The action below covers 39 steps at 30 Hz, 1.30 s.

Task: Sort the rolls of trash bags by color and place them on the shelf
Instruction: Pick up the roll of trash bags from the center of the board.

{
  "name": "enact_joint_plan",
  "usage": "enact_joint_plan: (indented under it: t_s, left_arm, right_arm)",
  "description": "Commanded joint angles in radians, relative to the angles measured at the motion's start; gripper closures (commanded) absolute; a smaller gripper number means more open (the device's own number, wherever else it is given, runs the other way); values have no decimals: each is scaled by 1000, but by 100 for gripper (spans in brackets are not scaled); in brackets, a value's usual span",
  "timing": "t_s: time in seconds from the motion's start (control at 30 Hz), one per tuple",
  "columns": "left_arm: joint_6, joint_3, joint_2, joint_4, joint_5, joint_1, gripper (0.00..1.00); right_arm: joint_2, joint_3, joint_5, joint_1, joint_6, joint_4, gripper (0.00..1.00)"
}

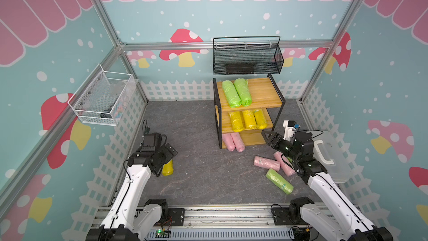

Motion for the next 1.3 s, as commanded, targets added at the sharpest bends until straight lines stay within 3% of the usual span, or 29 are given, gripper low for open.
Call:
enact_joint_plan:
  t_s: [0.0,0.07,0.27,0.53,0.73,1.27]
  left_arm:
    - [236,93,115,0,82,81,2]
    - [304,128,178,-4,123,129,3]
    - [458,159,264,-12,2,146,3]
    - [488,183,344,-12,26,154,4]
    - [533,212,446,-8,60,152,11]
    - [600,206,515,48,-154,40,13]
  right_arm:
    - [-56,-37,-22,-2,-73,-88,30]
    - [-74,-56,-16,-2,-77,-95,29]
    - [-80,-88,-22,-2,-84,-102,27]
    - [-61,-88,-18,-1,-113,-116,27]
    - [-59,-103,-5,-1,-114,-130,27]
    - [-51,-132,16,-2,-121,-143,27]
